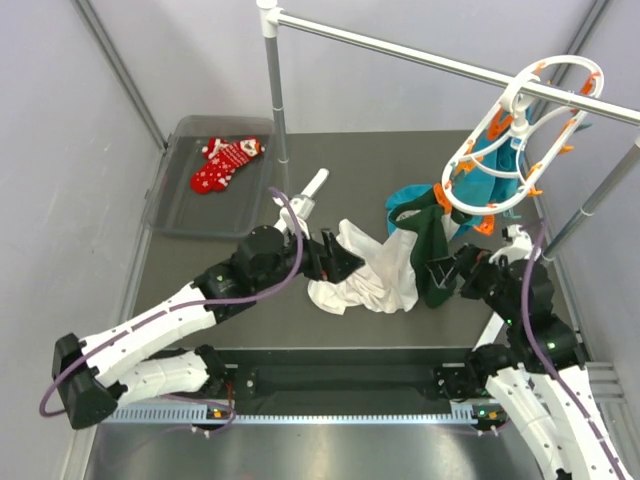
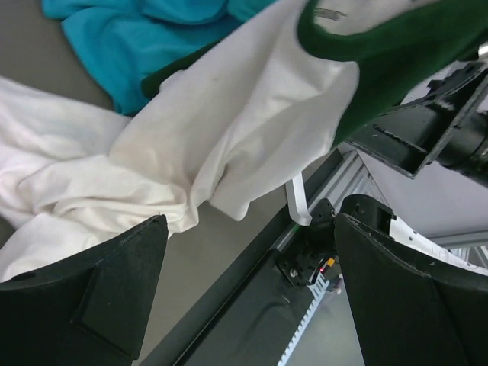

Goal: Clip the socks to the hanger
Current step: Open the clamp at the hanger.

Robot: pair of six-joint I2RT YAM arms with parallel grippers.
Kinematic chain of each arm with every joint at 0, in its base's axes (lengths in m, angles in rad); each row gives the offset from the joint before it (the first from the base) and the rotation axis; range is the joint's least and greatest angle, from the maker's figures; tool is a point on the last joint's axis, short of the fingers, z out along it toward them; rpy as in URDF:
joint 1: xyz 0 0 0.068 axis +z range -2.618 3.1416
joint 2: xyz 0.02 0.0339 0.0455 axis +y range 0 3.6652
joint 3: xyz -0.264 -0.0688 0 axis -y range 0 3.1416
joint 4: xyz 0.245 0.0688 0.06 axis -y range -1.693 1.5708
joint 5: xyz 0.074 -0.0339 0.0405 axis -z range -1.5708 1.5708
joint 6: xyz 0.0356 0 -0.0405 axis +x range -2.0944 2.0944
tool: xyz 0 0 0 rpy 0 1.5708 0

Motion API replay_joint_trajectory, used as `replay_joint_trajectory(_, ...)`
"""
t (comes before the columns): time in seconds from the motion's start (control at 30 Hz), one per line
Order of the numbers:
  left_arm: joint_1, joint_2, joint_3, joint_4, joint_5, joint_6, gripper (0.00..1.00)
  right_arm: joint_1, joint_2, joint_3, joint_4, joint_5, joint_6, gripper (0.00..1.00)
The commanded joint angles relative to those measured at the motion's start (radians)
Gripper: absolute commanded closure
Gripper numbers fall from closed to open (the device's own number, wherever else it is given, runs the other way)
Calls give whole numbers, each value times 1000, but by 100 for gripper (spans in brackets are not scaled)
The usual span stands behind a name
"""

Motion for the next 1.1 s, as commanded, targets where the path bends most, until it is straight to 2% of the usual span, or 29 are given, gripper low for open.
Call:
replay_joint_trajectory(0.0, -83, 10, 35, 144, -178, 101, 6, 6, -71, 125, -121, -4, 15, 0)
replay_joint_trajectory(0.1, -124, 30, 19, 287, -155, 104, 7, 8, -96, 221, -194, -14, -71, 0)
replay_joint_trajectory(0.13, -140, 40, 25, 312, -154, 110, 8, 6, -79, 258, -269, -15, -99, 0)
replay_joint_trajectory(0.23, -209, 76, 44, 405, -167, 159, 11, 8, -22, 414, -392, 74, -127, 0)
replay_joint_trajectory(0.43, -316, 154, 90, 557, -172, 269, 18, 6, 32, 780, -498, 88, -220, 0)
replay_joint_trajectory(0.57, -368, 261, 163, 635, -132, 332, 24, 6, 188, 981, -616, 26, -311, 0)
replay_joint_trajectory(0.63, -391, 296, 186, 690, -129, 416, 27, 8, 271, 1087, -687, 5, -355, 1)
replay_joint_trajectory(0.73, -431, 361, 176, 879, -126, 574, 27, 8, 337, 1172, -739, -67, -407, 0)
replay_joint_trajectory(0.77, -439, 394, 179, 933, -147, 620, 23, 9, 343, 1198, -741, -104, -409, 0)
replay_joint_trajectory(0.97, -442, 548, 321, 984, -196, 755, 20, 12, 470, 1313, -774, -314, -424, 0)
replay_joint_trajectory(1.07, -442, 609, 381, 1030, -252, 797, 20, 11, 487, 1320, -756, -348, -430, 2)
